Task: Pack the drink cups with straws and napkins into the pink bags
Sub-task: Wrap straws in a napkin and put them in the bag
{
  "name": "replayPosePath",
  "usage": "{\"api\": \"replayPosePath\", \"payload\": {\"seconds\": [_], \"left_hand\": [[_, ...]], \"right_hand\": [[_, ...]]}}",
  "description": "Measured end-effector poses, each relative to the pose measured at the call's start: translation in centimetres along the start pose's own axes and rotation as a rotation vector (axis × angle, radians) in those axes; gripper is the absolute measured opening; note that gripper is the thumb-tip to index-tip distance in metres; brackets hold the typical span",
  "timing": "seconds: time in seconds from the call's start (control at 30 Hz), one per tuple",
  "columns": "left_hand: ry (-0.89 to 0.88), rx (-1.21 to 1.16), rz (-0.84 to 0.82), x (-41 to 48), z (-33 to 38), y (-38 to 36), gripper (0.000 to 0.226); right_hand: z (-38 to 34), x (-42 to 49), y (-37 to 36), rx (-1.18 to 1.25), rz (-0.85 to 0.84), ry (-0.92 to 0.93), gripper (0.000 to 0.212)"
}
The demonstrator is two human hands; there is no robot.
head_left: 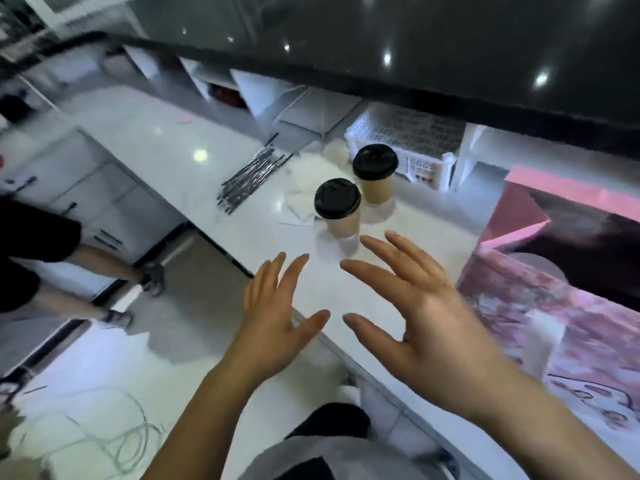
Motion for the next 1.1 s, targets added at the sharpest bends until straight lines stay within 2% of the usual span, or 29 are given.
{"api": "replayPosePath", "payload": {"seconds": [0.2, 0.4, 0.5, 0.67, 0.83, 0.97, 1.1], "left_hand": [[0.131, 0.016, -0.075, 1.8, -7.3, 1.0, 0.086], [0.152, -0.011, -0.163, 10.9, -14.5, 2.5, 0.085], [0.103, 0.034, -0.173, 16.6, -18.3, 4.2, 0.084], [-0.009, 0.169, -0.139, 25.1, -22.1, 7.5, 0.075], [-0.266, 0.286, -0.015, 32.4, -23.1, 9.4, 0.055], [-0.275, 0.264, -0.013, 35.5, -22.8, 10.0, 0.043], [-0.265, 0.193, -0.008, 36.7, -22.8, 10.0, 0.044]], "right_hand": [[1.5, 2.2, -8.5, -0.003, -0.218, -0.170, 0.062], [1.2, 6.8, -15.2, -0.070, -0.268, -0.336, 0.060], [0.1, 10.4, -19.4, -0.094, -0.292, -0.386, 0.060], [-0.9, 15.8, -26.0, -0.195, -0.304, -0.426, 0.072], [-0.9, 16.4, -29.5, -0.405, -0.303, -0.557, 0.065], [-0.7, 16.0, -30.2, -0.483, -0.305, -0.588, 0.064], [-0.8, 16.2, -30.2, -0.477, -0.237, -0.594, 0.062]]}}
Point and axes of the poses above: each hand's wrist, its own x-axis towards the middle knuckle, its own y-axis out of the back of the hand, z = x × y, the point moved 2 cm from there along x, towards the middle knuckle, and after that the axes turned 9 degrees about -x, right-handed, at the moved point
